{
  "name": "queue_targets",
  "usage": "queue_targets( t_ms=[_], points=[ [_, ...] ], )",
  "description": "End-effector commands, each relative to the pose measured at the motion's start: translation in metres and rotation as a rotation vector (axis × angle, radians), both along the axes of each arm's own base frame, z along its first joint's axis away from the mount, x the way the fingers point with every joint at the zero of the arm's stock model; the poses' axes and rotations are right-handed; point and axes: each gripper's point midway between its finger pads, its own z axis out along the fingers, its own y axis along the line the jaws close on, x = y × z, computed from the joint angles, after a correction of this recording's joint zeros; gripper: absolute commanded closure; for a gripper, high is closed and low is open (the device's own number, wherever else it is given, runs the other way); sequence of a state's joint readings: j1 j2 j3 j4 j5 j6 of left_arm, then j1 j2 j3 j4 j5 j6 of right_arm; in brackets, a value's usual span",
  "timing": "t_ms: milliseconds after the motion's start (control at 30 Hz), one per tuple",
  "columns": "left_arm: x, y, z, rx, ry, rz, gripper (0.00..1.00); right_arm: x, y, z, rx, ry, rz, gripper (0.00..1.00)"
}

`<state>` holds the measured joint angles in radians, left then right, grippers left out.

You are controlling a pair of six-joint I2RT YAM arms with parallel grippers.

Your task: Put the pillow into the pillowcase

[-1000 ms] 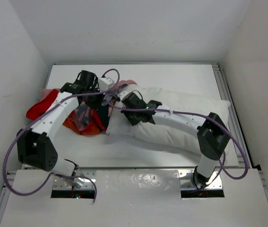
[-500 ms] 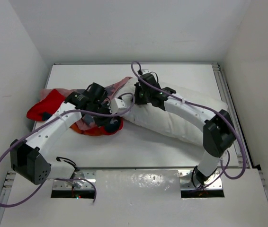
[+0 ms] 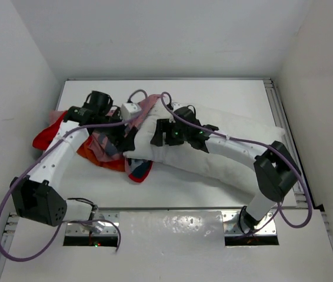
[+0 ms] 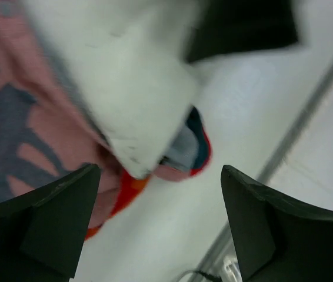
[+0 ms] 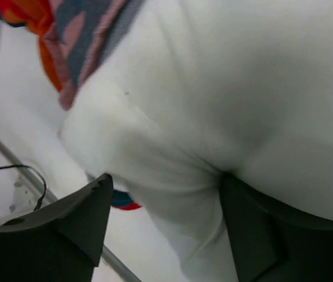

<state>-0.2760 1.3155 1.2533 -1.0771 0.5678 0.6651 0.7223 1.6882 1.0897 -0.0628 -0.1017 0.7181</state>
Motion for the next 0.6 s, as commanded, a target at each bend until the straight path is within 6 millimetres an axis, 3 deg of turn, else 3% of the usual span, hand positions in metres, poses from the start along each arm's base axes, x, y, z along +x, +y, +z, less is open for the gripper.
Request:
queue_targets(
  t_ms=[0,67,100,233,333,367,433,467,533,567],
  points=[
    [0.065,0.007,0.018,-0.090,-0.088,0.224,0.19,-0.008,-0.001,0.023,0.032,-0.038,0.075,0.25],
    [0.104,0.017,0.008,-0.033,-0.135,0.354,0.21,-0.001,-0.007,0.044,0.026,-0.080,0.061,0.18],
    [0.115,0.013,-0.003,-0.006,-0.127,0.367,0.21,0.002,-0.009,0.057,0.039,-0.102,0.049,0.17],
    [0.165,-0.007,-0.001,-0.002,-0.204,0.434,0.21,0.016,-0.025,0.093,0.131,-0.116,-0.015,0.16],
    [0.202,-0.010,-0.005,0.007,-0.261,0.500,0.21,0.037,-0.045,0.119,0.130,-0.147,-0.097,0.14],
    [0.207,-0.013,-0.008,0.006,-0.257,0.505,0.21,0.053,-0.053,0.138,0.136,-0.184,-0.130,0.12],
    [0.222,-0.018,-0.014,0.003,-0.250,0.513,0.21,0.071,-0.066,0.146,0.095,-0.207,-0.171,0.05],
    [0.227,-0.020,-0.014,0.000,-0.254,0.513,0.21,0.095,-0.074,0.150,0.078,-0.223,-0.211,0.04],
    [0.234,-0.027,-0.019,-0.010,-0.244,0.500,0.26,0.116,-0.085,0.138,0.030,-0.202,-0.246,0.03],
    [0.234,-0.028,-0.021,-0.010,-0.240,0.495,0.28,0.138,-0.091,0.119,0.005,-0.171,-0.280,0.03]
  ],
)
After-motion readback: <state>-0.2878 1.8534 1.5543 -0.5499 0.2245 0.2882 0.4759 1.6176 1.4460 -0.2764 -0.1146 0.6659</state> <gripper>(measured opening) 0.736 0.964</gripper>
